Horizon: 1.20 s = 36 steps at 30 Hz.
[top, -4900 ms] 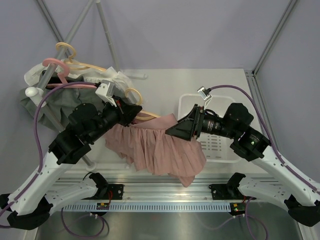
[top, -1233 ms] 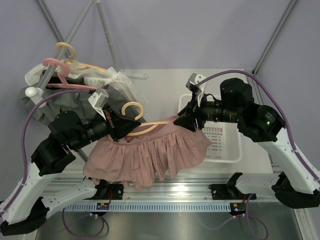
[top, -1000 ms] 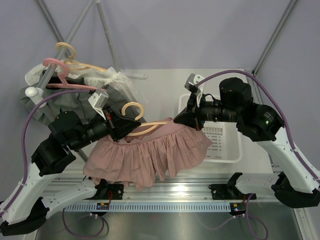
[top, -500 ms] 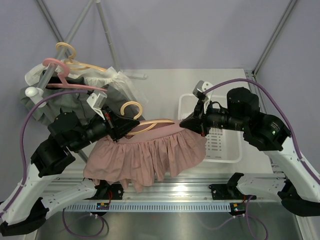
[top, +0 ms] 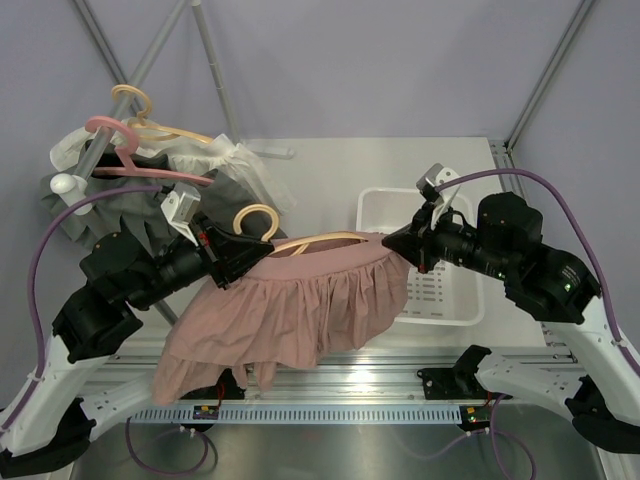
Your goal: Remove the skirt from the hanger
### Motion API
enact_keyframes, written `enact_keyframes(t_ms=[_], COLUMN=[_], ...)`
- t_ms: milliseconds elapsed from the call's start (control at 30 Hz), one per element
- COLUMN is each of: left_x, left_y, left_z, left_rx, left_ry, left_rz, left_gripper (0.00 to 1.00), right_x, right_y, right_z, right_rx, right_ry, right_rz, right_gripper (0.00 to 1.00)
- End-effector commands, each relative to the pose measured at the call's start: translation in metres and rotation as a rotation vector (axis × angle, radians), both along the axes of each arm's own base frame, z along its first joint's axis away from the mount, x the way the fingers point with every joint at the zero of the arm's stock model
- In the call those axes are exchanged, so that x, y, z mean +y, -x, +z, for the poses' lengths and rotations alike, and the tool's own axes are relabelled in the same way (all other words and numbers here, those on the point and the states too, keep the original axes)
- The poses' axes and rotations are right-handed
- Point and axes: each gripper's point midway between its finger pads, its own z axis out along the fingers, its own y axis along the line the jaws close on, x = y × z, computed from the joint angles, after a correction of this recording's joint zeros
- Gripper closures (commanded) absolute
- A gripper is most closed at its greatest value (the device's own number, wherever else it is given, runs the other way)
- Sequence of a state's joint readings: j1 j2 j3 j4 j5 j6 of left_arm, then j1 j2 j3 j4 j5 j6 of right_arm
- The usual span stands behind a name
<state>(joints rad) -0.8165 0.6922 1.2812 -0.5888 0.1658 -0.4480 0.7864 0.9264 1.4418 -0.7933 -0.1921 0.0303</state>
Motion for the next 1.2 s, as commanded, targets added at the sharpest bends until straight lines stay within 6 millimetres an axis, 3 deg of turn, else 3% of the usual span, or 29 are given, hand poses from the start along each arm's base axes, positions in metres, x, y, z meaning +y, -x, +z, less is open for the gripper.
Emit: enact_keyframes(t_ms=[0, 100, 233, 400, 667, 833, 1000, 1167], left_x=[-0.001, -0.001, 0.015, 0.031, 0.051, 0.057, 0.058, 0.055], left_y=[0.019, 0.018, 0.024, 0.032, 0.038, 0.035, 0.025, 0.012], left_z=[0.029, 0.012, 0.019, 0.047, 0.059, 0.062, 0.074, 0.084], left_rx=[-0.113, -0.085, -0.121, -0.224, -0.285, -0.283, -0.276, -0.289], left_ry=[0.08, 0.047, 0.09, 0.209, 0.254, 0.287, 0.352, 0.365], left_rz=[-0.088, -0.086, -0.047, -0.014, 0.038, 0.075, 0.124, 0.162], left_gripper=[1.0, 1.0, 1.0, 1.0, 1.0, 1.0, 1.0, 1.0], right_x=[-0.028, -0.033, -0.036, -0.04, -0.057, -0.048, -0.022, -0.021], right_y=[-0.027, -0.034, -0.036, -0.039, -0.031, -0.025, -0.008, 0.005], right_z=[0.008, 0.02, 0.02, -0.012, -0.043, -0.05, -0.046, -0.046], right_rx=[-0.028, -0.042, -0.035, 0.01, 0.04, 0.066, 0.11, 0.128], right_ry=[0.038, 0.02, 0.027, 0.064, 0.076, 0.049, -0.048, -0.101], right_rz=[-0.204, -0.255, -0.268, -0.295, -0.336, -0.291, -0.148, -0.11], right_gripper=[1.0, 1.0, 1.0, 1.0, 1.0, 1.0, 1.0, 1.0])
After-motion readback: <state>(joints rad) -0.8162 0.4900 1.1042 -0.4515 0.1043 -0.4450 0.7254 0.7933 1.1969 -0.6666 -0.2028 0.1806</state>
